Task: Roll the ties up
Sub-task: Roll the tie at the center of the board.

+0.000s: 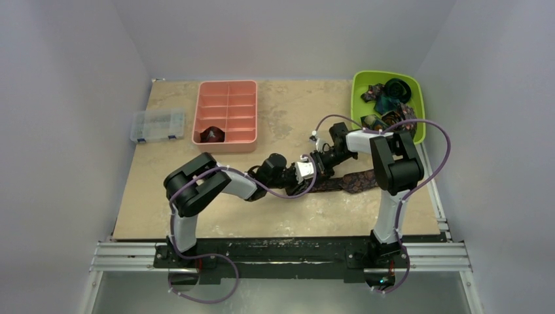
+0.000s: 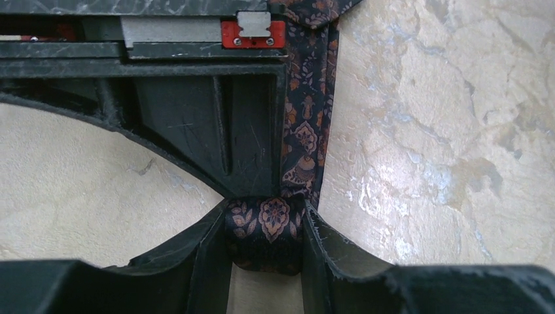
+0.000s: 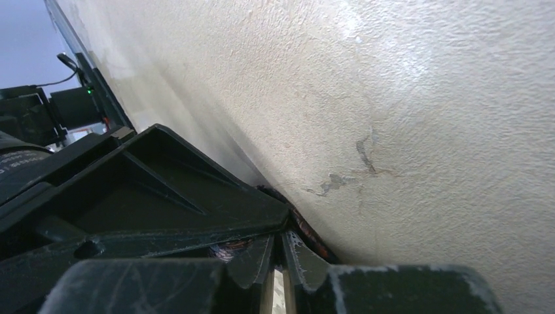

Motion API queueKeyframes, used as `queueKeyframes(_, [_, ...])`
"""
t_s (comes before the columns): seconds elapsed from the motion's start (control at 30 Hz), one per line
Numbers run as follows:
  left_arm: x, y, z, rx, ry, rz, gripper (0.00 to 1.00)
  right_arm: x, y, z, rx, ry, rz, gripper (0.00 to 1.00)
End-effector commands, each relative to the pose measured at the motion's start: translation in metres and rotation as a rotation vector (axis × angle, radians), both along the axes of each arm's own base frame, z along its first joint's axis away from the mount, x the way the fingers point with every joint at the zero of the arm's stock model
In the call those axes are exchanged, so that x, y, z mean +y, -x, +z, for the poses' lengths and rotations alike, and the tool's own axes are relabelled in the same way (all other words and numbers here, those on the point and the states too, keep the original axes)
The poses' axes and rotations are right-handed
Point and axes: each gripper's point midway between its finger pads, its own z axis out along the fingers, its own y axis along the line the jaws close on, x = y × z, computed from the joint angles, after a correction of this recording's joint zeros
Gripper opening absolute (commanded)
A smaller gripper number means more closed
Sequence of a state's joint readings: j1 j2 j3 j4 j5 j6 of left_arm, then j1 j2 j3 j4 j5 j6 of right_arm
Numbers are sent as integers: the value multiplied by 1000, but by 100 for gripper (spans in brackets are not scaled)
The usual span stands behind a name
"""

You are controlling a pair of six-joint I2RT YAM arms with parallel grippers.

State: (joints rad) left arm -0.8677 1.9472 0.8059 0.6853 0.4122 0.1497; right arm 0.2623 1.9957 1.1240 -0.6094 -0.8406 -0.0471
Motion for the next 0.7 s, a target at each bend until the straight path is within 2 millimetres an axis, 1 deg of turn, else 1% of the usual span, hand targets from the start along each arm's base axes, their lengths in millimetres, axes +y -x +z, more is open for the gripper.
queueKeyframes(0.0, [41, 36, -57, 81, -301, -62, 27, -5, -19, -14, -175, 102, 78, 12])
queueKeyframes(0.07, [48, 39, -63, 97, -346, -65, 27, -5, -23, -3, -174, 86, 64, 18])
queueKeyframes(0.13, [53, 39, -68, 104, -381, -62, 26, -8, -28, 8, -167, 79, 49, 22])
queueKeyframes(0.23, [55, 38, -71, 110, -404, -64, 26, -20, -36, 30, -161, 48, 1, 34])
queueKeyframes(0.27, [54, 37, -71, 108, -404, -62, 26, -24, -38, 37, -158, 39, -17, 40])
queueKeyframes(0.3, [54, 37, -72, 110, -409, -64, 25, -26, -39, 43, -154, 27, -31, 43])
queueKeyframes(0.33, [54, 37, -72, 113, -413, -65, 25, -28, -38, 48, -148, 14, -38, 45])
queueKeyframes(0.4, [54, 36, -71, 111, -422, -63, 25, -27, -34, 56, -136, -9, -40, 46])
queueKeyframes(0.5, [53, 34, -69, 111, -436, -63, 25, -14, -25, 67, -78, -92, -72, 52])
queueKeyframes(0.57, [54, 32, -68, 107, -451, -65, 25, -6, -19, 69, -42, -138, -75, 53])
queueKeyframes(0.67, [57, 32, -67, 101, -470, -72, 26, 4, -11, 66, -17, -160, -57, 52])
